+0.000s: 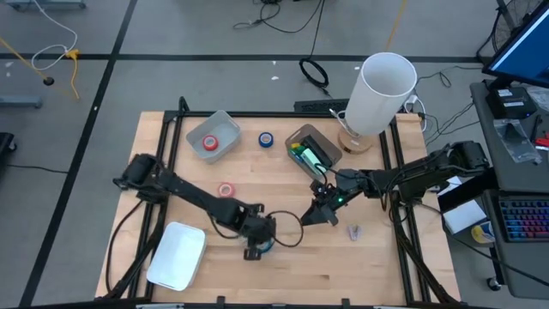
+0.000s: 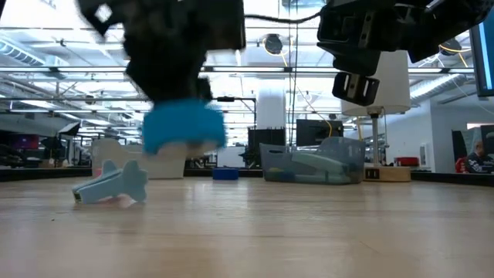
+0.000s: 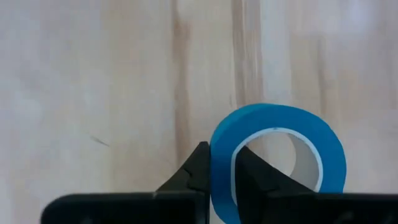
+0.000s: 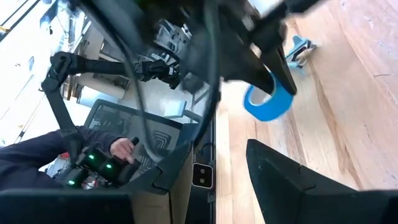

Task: Pick and place Stapler, Stapler remover, tape
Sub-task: Put the light blue tape into the gray bin

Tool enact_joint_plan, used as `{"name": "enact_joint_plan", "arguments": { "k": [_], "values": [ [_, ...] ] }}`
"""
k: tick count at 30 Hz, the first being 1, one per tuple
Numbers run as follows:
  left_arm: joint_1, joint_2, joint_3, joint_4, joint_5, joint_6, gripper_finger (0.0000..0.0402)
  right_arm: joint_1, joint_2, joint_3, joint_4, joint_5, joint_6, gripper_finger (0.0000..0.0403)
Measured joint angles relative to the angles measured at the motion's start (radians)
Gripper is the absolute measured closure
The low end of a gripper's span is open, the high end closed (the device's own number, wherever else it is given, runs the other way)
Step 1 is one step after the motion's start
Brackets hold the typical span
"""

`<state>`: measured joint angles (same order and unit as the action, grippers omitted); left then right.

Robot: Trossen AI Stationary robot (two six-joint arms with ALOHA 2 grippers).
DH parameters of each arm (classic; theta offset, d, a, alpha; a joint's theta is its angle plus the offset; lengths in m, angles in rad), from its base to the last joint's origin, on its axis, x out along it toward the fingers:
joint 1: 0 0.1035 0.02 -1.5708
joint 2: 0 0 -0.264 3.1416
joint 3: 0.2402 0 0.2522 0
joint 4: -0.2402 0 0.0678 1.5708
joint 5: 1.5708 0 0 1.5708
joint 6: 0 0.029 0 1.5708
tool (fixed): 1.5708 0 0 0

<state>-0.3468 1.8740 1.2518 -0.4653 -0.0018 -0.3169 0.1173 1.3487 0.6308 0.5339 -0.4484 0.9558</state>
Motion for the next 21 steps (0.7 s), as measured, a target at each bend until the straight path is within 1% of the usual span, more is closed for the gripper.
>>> {"name": "enact_joint_plan", "arguments": {
  "k": [7, 11, 13, 16, 19, 21],
  "values": [
    [0.088, -0.204, 0.0, -0.005, -0.011, 0.005, 0.0362, 0.0, 0.0, 0.0, 0.0, 0.001, -0.001, 0.0257],
    [0.143, -0.312, 0.0, 0.004, -0.057, 0.037, 0.0362, 0.0, 0.0, 0.0, 0.041, 0.002, -0.048, 0.0259],
    [0.172, -0.356, 0.0, 0.021, -0.08, 0.047, 0.0362, 0.0, 0.0, 0.0, 0.086, 0.002, -0.109, 0.0259],
    [0.217, -0.398, 0.0, 0.062, -0.099, 0.05, 0.0362, -0.002, 0.0, 0.0, 0.212, 0.023, -0.236, 0.0258],
    [0.261, -0.423, 0.0, 0.117, -0.098, 0.049, 0.0361, -0.006, 0.0, 0.0, 0.326, 0.103, -0.372, 0.0259],
    [0.284, -0.424, 0.002, 0.181, -0.098, 0.05, 0.0361, -0.008, 0.0, 0.0, 0.391, 0.161, -0.448, 0.026]
  ]
}}
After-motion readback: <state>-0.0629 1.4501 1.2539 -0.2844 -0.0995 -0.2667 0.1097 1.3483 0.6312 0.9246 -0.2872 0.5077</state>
